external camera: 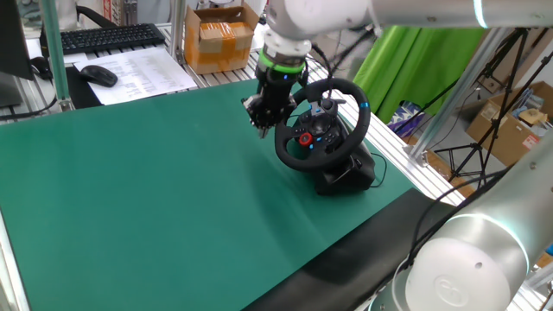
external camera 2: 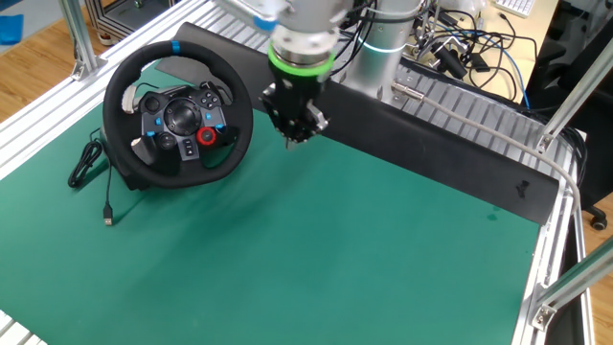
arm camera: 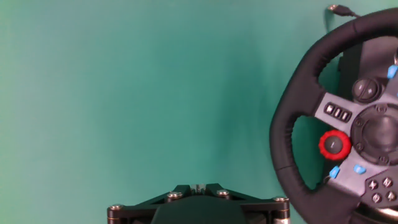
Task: Rotate the steering wheel 90 degrees counterclockwise
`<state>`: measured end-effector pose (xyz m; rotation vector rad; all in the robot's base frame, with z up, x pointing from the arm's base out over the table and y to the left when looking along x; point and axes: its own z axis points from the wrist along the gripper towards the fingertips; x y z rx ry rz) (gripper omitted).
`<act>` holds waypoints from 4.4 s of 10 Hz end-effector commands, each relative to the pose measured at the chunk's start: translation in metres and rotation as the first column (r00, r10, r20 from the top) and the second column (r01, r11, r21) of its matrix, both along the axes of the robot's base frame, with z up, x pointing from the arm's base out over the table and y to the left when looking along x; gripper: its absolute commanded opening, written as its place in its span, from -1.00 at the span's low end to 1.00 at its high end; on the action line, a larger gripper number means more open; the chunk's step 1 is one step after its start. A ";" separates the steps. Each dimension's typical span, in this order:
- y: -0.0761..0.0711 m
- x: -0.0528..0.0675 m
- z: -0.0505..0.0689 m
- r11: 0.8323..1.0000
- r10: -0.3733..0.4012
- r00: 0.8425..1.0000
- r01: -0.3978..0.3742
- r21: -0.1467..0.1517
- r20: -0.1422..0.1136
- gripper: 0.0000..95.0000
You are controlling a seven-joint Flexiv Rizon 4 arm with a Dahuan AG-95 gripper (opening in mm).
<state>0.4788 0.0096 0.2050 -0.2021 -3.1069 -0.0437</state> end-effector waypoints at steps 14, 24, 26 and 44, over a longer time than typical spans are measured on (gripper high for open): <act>-0.006 0.008 0.001 0.963 -0.264 0.964 0.262 0.058 0.031 -1.00; -0.023 0.000 0.031 0.977 -0.182 0.983 0.185 -0.109 0.038 -0.60; -0.050 -0.005 0.050 0.985 -0.132 0.991 0.132 -0.108 0.010 -0.60; -0.224 -0.036 0.096 0.987 0.068 0.998 -0.068 -0.148 -0.005 0.20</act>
